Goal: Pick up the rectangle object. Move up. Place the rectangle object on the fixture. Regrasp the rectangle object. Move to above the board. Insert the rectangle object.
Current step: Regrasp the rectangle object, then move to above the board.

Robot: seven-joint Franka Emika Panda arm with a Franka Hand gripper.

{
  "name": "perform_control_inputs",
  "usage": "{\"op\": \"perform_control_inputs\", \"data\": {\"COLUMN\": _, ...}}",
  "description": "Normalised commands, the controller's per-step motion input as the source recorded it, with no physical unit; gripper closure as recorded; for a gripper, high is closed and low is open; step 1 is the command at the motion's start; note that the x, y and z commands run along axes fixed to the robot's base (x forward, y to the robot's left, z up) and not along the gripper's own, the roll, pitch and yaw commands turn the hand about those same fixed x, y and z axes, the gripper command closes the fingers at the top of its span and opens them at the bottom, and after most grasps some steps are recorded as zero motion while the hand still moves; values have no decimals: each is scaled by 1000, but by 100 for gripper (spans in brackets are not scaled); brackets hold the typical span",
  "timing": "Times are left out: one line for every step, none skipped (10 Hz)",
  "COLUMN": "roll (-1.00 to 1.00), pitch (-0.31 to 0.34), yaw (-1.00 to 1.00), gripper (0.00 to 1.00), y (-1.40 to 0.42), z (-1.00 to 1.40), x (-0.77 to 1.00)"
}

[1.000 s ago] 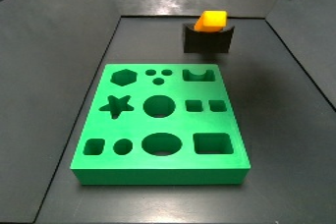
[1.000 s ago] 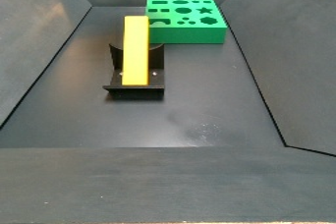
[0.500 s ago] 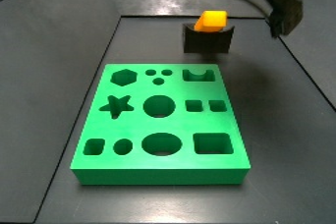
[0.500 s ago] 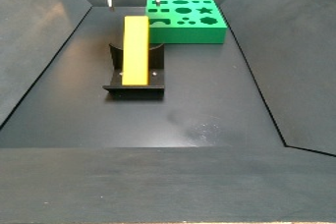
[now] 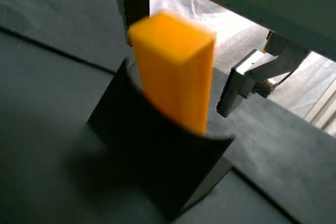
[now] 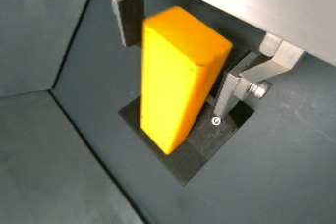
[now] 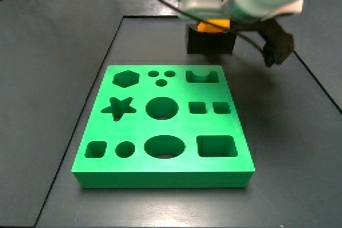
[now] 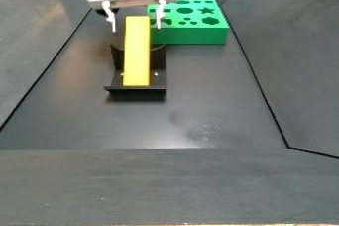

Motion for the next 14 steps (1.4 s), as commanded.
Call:
{"op": "perform_control_inputs", "data": {"roll": 0, "pitch": 0, "yaw": 0, "gripper": 100, "y": 0, "z": 0, "x": 0}}
{"op": "perform_control_inputs", "data": {"roll": -254, "pitch": -57, "yaw": 379, "gripper": 100, "y": -48, "z": 1000, "x": 8}}
{"op": "perform_control_inputs", "data": {"roll": -251, "pitch": -61, "yaw": 367, "gripper": 100, "y": -49, "z": 1000, "x": 7}}
{"op": "perform_control_inputs", "data": {"roll": -174, "pitch": -116, "yaw": 268, "gripper": 100, "y": -44, "z": 1000, "x": 6}}
{"op": "perform_control_inputs", "data": {"roll": -129, "pitch": -144, "yaw": 214, "gripper": 100, "y": -43, "z": 1000, "x": 6}}
{"op": "perform_control_inputs", "data": {"roll": -52, "pitch": -177, "yaw": 92, "gripper": 100, "y": -41, "z": 1000, "x": 2}}
{"op": "perform_control_inputs", "data": {"roll": -24, "pitch": -175, "yaw": 27, "gripper": 100, "y": -39, "z": 1000, "x": -3}}
{"op": "perform_control_inputs", "data": {"roll": -14, "pitch": -157, "yaw": -24, "gripper": 100, "y": -37, "z": 1000, "x": -9}}
{"op": "perform_control_inputs", "data": {"roll": -24, "pitch": -117, "yaw": -73, "gripper": 100, "y": -32, "z": 1000, "x": -15}}
{"op": "perform_control_inputs", "data": {"roll": -31, "pitch": -82, "yaw": -102, "gripper": 100, "y": -28, "z": 1000, "x": -21}}
{"op": "perform_control_inputs", "data": {"roll": -39, "pitch": -32, "yaw": -117, "gripper": 100, "y": -24, "z": 1000, "x": -29}}
{"op": "perform_control_inputs", "data": {"roll": -43, "pitch": 8, "yaw": -112, "gripper": 100, "y": -22, "z": 1000, "x": -33}}
{"op": "perform_control_inputs", "data": {"roll": -47, "pitch": 59, "yaw": -93, "gripper": 100, "y": -20, "z": 1000, "x": -38}}
{"op": "perform_control_inputs", "data": {"roll": -49, "pitch": 85, "yaw": -74, "gripper": 100, "y": -18, "z": 1000, "x": -42}}
